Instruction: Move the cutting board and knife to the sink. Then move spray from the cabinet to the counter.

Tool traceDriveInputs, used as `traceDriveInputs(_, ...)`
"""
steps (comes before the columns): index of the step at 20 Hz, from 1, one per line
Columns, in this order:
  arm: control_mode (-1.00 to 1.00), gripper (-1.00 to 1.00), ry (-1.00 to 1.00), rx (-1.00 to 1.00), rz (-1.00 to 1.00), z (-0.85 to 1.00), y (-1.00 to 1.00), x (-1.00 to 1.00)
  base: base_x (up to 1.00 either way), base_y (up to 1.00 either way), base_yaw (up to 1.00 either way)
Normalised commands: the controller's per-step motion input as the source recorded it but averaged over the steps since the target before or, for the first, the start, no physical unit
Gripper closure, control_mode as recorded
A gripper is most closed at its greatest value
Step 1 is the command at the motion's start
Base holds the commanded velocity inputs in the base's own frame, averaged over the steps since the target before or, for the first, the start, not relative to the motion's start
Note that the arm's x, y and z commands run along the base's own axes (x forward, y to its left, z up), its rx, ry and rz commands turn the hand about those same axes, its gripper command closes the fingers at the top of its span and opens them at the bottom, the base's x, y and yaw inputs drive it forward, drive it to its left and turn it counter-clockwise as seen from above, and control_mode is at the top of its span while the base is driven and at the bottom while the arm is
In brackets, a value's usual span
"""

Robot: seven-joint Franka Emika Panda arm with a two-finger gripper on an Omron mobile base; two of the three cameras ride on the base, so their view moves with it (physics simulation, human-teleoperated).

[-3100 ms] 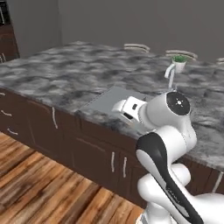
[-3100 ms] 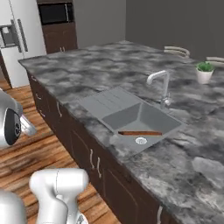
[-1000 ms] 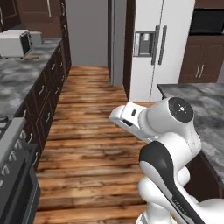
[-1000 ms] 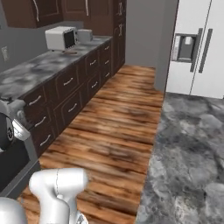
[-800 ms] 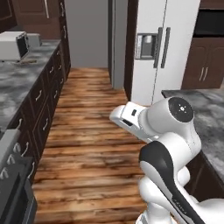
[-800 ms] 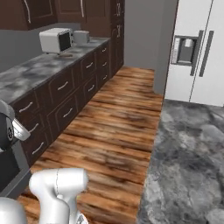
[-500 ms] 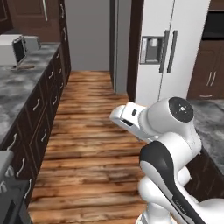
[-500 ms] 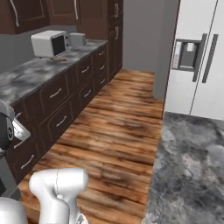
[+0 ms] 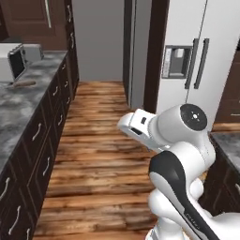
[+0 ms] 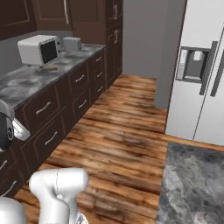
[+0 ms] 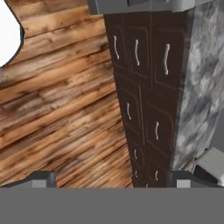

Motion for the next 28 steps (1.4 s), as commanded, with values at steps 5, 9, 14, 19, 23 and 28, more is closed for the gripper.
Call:
traceDriveInputs(5, 1.0, -1.0, 0.0, 0.0, 0.0, 0.0, 0.0, 0.0, 1.0, 0.17, 0.08)
traceDriveInputs(9, 1.0, -1.0, 0.0, 0.0, 0.0, 0.0, 0.0, 0.0, 1.0, 0.11, 0.1)
traceDriveInputs(14, 1.0, -1.0, 0.0, 0.0, 0.0, 0.0, 0.0, 0.0, 0.89, 0.04, 0.39)
traceDriveInputs(19, 1.0, -1.0, 0.0, 0.0, 0.0, 0.0, 0.0, 0.0, 0.2, 0.0, 0.82)
traceDriveInputs(23, 1.0, -1.0, 0.0, 0.0, 0.0, 0.0, 0.0, 0.0, 1.0, -0.48, 0.53)
traceDriveInputs(28, 1.0, -1.0, 0.0, 0.0, 0.0, 0.0, 0.0, 0.0, 1.0, -0.92, 0.34)
